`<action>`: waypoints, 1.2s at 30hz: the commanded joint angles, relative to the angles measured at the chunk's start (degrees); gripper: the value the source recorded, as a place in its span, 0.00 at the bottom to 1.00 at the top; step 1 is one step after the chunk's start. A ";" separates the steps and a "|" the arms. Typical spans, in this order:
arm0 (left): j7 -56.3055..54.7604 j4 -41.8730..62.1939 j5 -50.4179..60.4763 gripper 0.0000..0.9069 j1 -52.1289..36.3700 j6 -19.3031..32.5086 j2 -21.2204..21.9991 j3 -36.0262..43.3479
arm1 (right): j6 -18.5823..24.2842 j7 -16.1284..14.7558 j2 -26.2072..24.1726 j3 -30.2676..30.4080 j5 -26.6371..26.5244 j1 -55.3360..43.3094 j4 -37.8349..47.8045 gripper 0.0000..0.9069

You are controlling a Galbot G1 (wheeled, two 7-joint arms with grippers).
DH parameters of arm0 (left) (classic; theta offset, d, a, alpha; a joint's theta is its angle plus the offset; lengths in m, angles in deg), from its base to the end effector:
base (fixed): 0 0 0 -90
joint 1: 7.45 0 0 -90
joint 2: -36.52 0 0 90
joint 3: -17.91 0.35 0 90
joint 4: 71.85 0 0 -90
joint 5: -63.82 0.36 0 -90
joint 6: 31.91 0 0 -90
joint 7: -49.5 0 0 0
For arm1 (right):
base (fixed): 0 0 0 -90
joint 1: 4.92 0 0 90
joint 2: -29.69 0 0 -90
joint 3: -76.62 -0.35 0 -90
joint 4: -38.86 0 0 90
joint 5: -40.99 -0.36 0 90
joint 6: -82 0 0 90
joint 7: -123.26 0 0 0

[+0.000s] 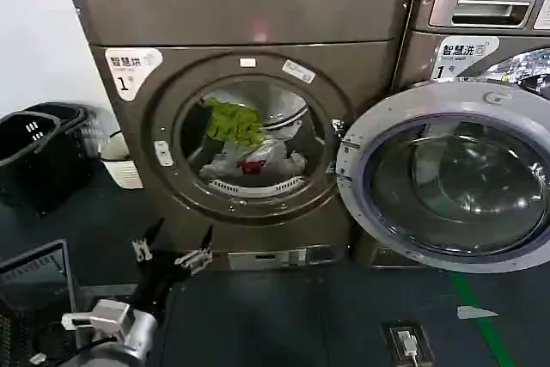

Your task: Grasp the clothes from the dryer.

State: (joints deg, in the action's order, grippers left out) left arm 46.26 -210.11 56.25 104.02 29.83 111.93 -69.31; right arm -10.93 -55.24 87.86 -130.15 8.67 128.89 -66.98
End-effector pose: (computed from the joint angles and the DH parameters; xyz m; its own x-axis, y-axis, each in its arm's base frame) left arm 0.1929 0.0092 -0.1636 -0.9895 0.1357 0.0504 0.1402 0.9849 0.1015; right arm -0.1477 -0.3955 0.0713 -0.1330 0.6277 -0.7670 0.9897 0.0422 -0.1372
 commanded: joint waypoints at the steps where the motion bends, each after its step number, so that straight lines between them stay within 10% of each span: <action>1: -0.01 -0.13 0.12 1.00 -0.02 -0.13 0.02 0.04 | 1.01 -0.15 0.01 -0.12 -0.33 -0.14 0.11 1.00; 36: 0.93 -1.37 -0.60 1.00 1.43 -0.13 0.25 -1.18 | 1.23 -1.20 0.78 1.27 -0.40 -0.43 -0.97 1.00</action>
State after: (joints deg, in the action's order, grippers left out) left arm 47.18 -211.49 55.65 105.47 29.71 112.22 -70.54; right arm -9.77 -56.51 88.65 -128.77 8.29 128.43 -68.03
